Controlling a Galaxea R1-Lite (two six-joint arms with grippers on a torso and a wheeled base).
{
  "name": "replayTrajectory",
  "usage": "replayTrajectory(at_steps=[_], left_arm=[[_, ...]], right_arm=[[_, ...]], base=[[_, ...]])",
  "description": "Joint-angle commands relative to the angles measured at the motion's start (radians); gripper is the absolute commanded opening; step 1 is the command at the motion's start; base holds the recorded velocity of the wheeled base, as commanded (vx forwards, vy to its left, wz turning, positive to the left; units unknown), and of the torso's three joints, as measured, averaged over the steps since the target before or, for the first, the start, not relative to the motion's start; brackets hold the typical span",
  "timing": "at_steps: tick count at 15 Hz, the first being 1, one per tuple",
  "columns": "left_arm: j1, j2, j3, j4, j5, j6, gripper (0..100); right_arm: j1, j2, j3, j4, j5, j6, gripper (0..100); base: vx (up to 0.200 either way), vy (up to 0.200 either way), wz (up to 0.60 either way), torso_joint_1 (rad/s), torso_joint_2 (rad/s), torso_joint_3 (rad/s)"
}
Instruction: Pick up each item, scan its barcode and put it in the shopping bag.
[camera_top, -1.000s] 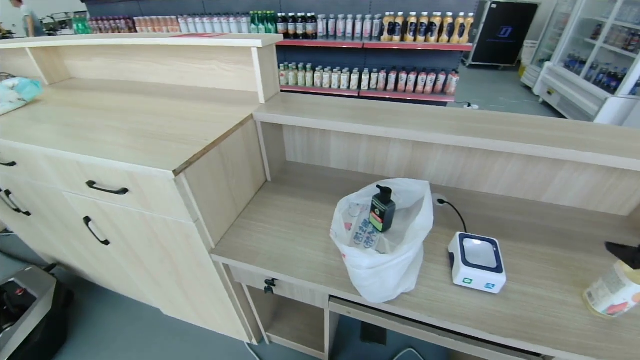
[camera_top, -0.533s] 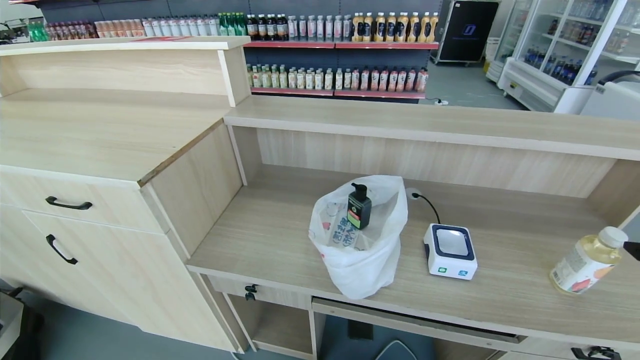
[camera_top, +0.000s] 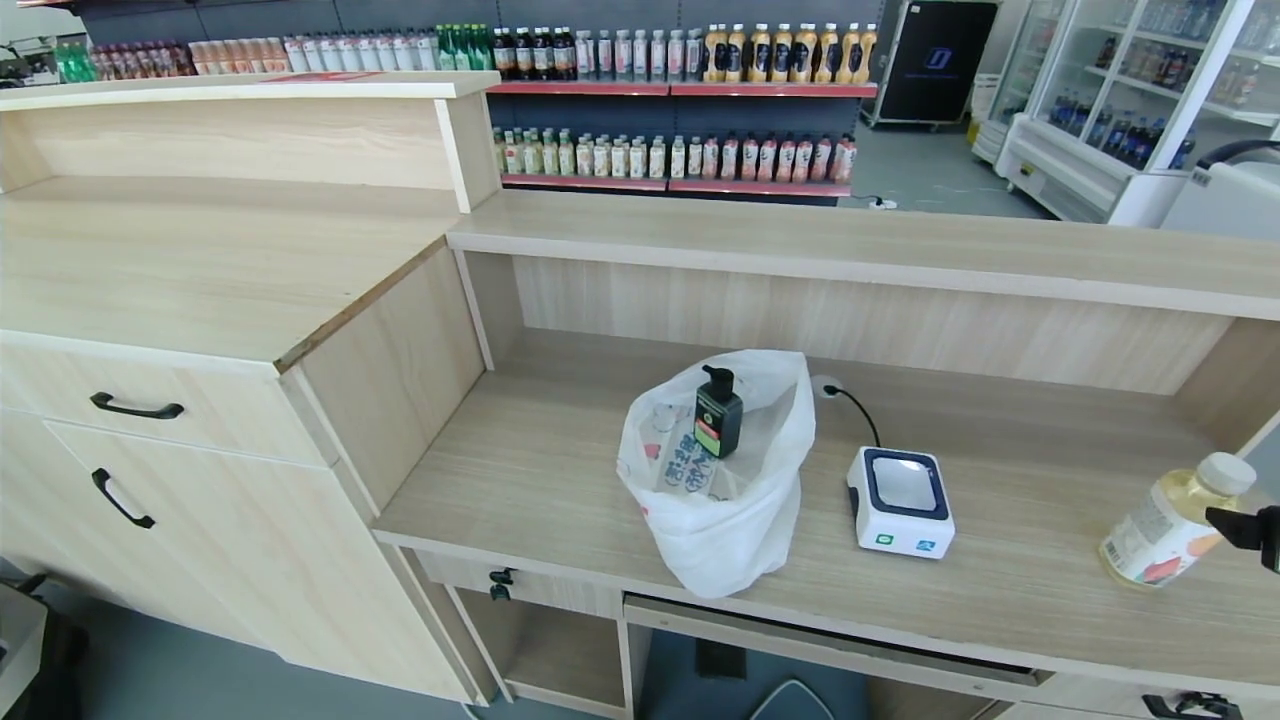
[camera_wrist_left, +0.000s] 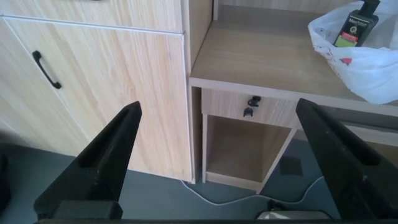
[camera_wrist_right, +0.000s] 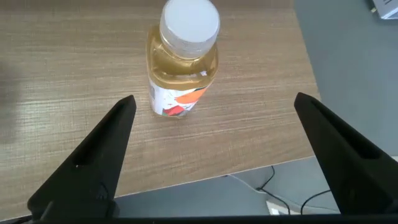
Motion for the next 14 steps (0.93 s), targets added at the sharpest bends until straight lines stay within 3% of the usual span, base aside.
replayTrajectory(at_steps=[1,14], left_arm=[[0.001,0.0,0.0,0.0,0.0,0.0,100],[0.001,0.0,0.0,0.0,0.0,0.0,100]], right_arm=[[0.0,-0.047,0.0,-0.002,0.022,0.001,100],[-0.001,-0.102,0.017,-0.011,0.08,0.012,100]], base=[[0.0,0.0,0.0,0.0,0.0,0.0],[0.0,0.0,0.0,0.0,0.0,0.0]])
